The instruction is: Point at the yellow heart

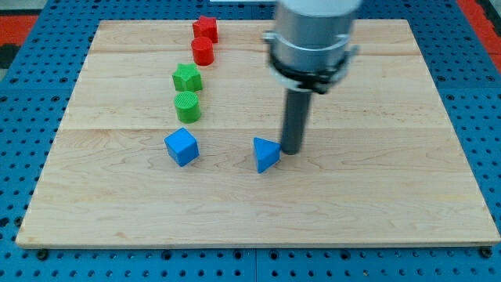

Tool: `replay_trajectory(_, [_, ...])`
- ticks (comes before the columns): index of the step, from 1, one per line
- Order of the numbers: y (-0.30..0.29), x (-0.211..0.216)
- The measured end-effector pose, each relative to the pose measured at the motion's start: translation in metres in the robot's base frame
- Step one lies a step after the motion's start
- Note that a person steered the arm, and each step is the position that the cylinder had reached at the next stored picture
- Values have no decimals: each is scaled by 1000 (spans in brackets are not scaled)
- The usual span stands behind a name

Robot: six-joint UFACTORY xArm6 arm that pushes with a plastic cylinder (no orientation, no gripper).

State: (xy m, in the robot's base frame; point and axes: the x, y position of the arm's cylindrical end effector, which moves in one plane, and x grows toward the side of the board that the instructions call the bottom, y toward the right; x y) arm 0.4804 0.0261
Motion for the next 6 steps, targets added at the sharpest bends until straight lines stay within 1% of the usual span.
replay_trajectory(2, [-73,59])
replay_trajectory(3, [-78,59])
replay_trajectory(4, [-39,68])
replay_trajectory(5, [-2,17])
replay_trajectory(6, [44,-71])
